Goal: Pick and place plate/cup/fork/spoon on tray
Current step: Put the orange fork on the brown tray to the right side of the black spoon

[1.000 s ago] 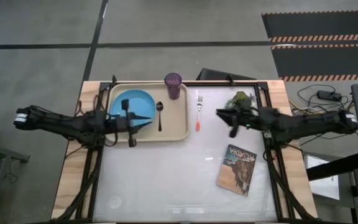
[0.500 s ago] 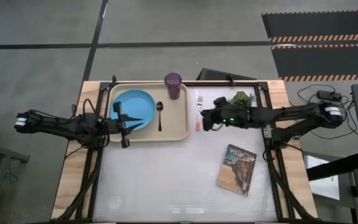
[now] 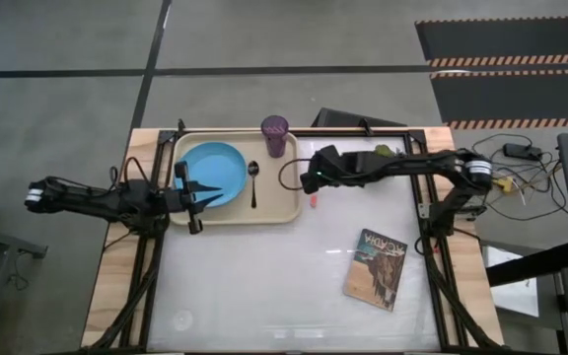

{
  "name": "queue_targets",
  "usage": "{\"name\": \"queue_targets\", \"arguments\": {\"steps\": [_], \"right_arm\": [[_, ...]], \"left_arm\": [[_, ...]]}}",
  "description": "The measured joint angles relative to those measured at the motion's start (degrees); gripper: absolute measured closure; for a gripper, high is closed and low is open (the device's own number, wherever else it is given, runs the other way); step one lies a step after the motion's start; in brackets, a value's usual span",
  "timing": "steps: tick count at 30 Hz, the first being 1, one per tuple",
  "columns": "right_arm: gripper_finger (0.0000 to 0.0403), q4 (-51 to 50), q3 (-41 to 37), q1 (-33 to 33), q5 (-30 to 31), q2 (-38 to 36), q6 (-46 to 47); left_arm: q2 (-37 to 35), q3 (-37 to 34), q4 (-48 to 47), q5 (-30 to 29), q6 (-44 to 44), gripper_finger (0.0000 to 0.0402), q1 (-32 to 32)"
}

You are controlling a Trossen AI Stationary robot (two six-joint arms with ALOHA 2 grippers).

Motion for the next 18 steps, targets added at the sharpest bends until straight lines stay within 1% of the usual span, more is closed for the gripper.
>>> {"name": "queue_targets", "arguments": {"steps": [4, 7, 13, 15, 18], "right_arm": [[0.0340, 0.1, 1.5, -2.1, -4.1, 5.1, -1.5], [0.0340, 0.2, 1.7, -3.6, -5.9, 8.1, -2.6], [0.0337, 3.1, 1.4, -4.9, -4.3, 12.0, -3.1], [0.0328, 4.9, 1.4, -4.9, -4.1, 12.7, -3.1], [0.0302, 6.8, 1.4, -4.9, -3.6, 13.6, -2.9]], "left_arm": [[-0.6, -0.1, 0.0, 0.0, -0.3, 0.0354, 0.0], [-0.8, -0.1, 0.0, 0.0, -0.3, 0.0354, 0.0], [-0.7, -0.2, -0.2, 0.0, -0.4, 0.0354, 0.0], [-0.7, -0.2, -0.2, 0.0, -0.4, 0.0354, 0.0], [-0.7, -0.2, -0.2, 0.0, -0.4, 0.0354, 0.0]]}}
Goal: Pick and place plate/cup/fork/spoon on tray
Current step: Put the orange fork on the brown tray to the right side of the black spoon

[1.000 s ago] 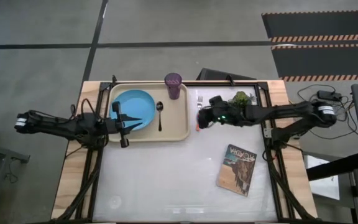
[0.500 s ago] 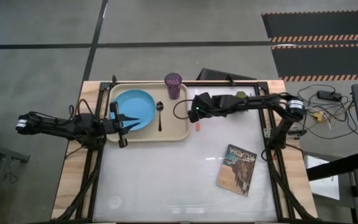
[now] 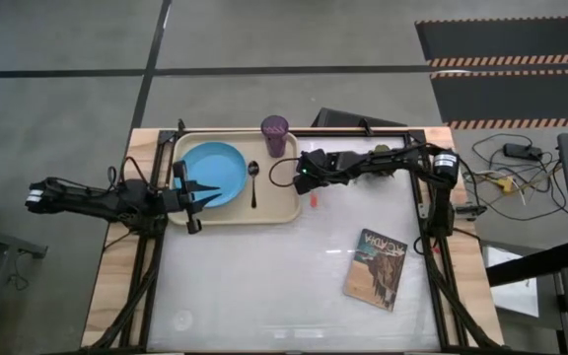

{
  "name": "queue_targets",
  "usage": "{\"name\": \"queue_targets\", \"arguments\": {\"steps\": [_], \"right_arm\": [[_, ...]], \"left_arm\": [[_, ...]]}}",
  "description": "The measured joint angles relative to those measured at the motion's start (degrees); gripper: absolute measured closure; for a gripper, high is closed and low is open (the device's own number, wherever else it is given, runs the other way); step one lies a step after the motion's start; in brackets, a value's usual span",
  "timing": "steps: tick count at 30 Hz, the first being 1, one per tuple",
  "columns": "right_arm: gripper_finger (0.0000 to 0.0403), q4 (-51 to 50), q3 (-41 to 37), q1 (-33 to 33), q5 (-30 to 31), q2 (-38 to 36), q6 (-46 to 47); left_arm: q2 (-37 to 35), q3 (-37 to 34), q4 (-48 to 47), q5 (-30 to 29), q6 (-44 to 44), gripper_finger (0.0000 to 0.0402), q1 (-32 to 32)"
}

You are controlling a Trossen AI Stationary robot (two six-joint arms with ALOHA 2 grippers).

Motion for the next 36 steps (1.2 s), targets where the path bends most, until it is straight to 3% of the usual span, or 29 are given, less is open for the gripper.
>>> {"name": "queue_targets", "arguments": {"steps": [7, 13, 18, 29, 36], "right_arm": [[0.0244, 0.6, 0.0, -0.1, 2.6, 1.7, 1.4], [0.0238, 0.8, 0.0, 0.0, 2.7, 3.2, 1.4], [0.0268, 0.7, 0.0, 0.0, 2.9, 3.3, 1.4], [0.0384, 0.7, 0.0, 0.0, 2.2, 3.2, 1.4], [0.0392, 0.0, -0.1, -0.3, 0.8, 1.6, 1.4]], "left_arm": [[0.0, 0.0, 0.0, 0.0, 0.1, 0.0354, 0.0], [0.0, 0.0, 0.0, 0.0, 0.1, 0.0354, 0.0], [0.0, 0.0, 0.0, -0.3, 0.2, 0.0354, 0.0], [0.0, 0.0, 0.0, -0.5, 0.3, 0.0354, 0.0], [0.0, 0.0, 0.0, -0.5, 0.2, 0.0354, 0.0]]}}
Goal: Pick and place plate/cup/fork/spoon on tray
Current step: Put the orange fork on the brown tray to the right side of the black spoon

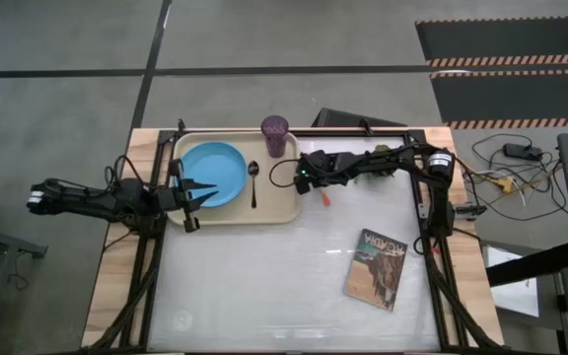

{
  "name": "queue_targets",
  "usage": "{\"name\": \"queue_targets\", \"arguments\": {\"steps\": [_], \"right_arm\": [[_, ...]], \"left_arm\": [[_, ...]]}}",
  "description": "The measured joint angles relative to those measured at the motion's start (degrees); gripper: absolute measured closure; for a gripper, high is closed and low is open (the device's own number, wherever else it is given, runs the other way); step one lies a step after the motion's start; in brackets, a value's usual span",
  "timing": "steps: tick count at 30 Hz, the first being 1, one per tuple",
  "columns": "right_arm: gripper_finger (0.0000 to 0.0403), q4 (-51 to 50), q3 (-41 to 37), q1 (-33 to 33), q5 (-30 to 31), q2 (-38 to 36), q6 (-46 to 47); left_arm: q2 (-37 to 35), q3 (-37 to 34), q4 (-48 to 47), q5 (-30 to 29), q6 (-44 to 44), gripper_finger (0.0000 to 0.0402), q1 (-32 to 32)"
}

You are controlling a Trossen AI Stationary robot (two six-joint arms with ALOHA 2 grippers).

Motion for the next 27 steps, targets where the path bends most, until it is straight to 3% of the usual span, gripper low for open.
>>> {"name": "queue_targets", "arguments": {"steps": [11, 27], "right_arm": [[0.0392, -2.0, 2.5, 0.4, -0.2, -6.3, 4.9], [0.0391, -1.3, 13.7, 7.9, -1.7, -2.3, 9.6]], "left_arm": [[0.0, 0.0, 0.1, -0.7, 0.0, 0.0354, 0.0], [-0.1, 0.0, 0.9, -1.4, 4.1, 0.0354, 0.0]]}}
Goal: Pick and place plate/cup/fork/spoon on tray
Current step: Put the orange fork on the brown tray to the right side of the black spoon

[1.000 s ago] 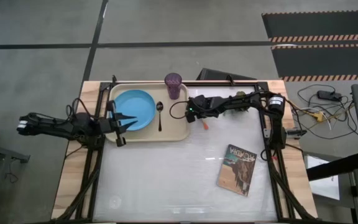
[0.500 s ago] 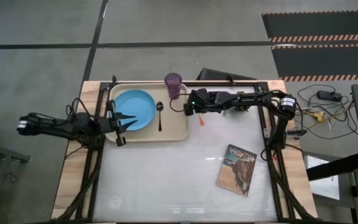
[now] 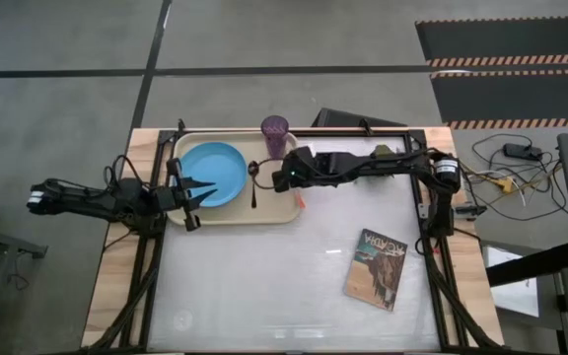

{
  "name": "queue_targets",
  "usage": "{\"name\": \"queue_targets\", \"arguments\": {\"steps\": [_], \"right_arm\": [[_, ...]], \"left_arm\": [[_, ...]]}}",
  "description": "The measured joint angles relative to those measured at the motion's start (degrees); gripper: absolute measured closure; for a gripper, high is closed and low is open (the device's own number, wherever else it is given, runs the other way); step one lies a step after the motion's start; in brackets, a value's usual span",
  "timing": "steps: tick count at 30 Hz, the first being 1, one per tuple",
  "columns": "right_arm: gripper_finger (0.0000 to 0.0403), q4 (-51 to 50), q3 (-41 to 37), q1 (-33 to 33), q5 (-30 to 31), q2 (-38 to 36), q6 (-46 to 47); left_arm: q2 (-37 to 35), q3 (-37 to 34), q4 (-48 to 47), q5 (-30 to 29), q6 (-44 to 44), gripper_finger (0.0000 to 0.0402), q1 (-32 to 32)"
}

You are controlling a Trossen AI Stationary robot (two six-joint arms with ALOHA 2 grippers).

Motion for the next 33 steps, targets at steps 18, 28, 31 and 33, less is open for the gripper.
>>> {"name": "queue_targets", "arguments": {"steps": [18, 28, 31, 33], "right_arm": [[0.0391, 8.5, 8.3, 2.0, 0.3, 14.0, 6.2], [0.0391, -1.8, 18.8, 1.2, 3.5, 21.7, 8.1], [0.0391, -5.1, 20.8, 1.2, 4.3, 22.8, 8.5], [0.0391, -7.2, 21.7, 1.3, 6.0, 23.1, 8.9]], "left_arm": [[0.0, 0.2, 7.3, 0.0, 9.3, 0.0354, 0.0], [0.0, 0.2, 7.1, 0.0, 11.0, 0.0354, 0.0], [-0.2, 0.2, 7.1, 0.0, 11.0, 0.0354, 0.0], [-0.4, 0.2, 7.1, 0.0, 11.0, 0.0354, 0.0]]}}
